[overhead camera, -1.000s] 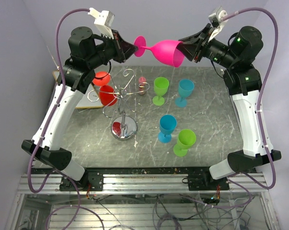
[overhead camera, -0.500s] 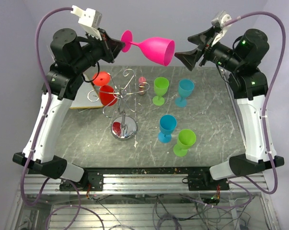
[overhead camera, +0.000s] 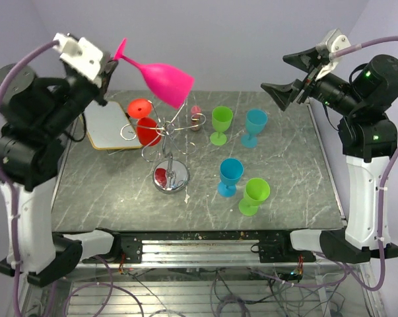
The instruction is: Place the wine glass upside down on the wine glass rack
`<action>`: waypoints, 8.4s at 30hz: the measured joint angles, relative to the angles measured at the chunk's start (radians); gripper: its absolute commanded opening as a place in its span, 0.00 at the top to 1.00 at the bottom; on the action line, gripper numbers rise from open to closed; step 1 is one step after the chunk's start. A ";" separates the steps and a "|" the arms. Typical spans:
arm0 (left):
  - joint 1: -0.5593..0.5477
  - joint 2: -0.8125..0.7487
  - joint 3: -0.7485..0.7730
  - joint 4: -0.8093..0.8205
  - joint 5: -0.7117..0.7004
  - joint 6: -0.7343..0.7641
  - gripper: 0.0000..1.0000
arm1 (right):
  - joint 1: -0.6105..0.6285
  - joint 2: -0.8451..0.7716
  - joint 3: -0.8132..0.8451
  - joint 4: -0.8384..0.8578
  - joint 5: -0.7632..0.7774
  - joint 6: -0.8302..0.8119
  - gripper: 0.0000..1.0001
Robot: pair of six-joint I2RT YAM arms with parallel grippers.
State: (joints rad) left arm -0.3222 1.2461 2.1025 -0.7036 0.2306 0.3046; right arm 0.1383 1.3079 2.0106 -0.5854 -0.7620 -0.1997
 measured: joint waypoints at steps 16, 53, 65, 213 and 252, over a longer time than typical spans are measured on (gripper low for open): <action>0.092 -0.119 0.170 -0.565 -0.011 0.641 0.93 | -0.075 -0.051 -0.181 -0.034 0.018 -0.068 0.12; 0.078 -0.079 -0.225 -0.755 0.245 1.296 0.93 | -0.130 -0.108 -0.327 -0.048 0.063 -0.116 0.11; 0.014 -0.039 -0.285 -0.615 0.258 1.252 0.93 | -0.140 -0.101 -0.331 -0.048 0.055 -0.116 0.11; 0.023 -0.222 -0.312 -0.597 0.013 0.845 0.01 | 0.200 0.062 -0.762 -0.246 0.282 -0.261 0.44; 0.042 -0.173 -0.296 -0.196 -0.057 0.254 0.01 | -0.047 0.109 -0.306 -0.351 0.188 -0.395 1.00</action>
State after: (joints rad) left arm -0.2802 1.0733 1.8065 -0.9001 0.1738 0.5587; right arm 0.0914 1.4166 1.7042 -0.9367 -0.5735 -0.5945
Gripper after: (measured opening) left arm 0.994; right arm 0.014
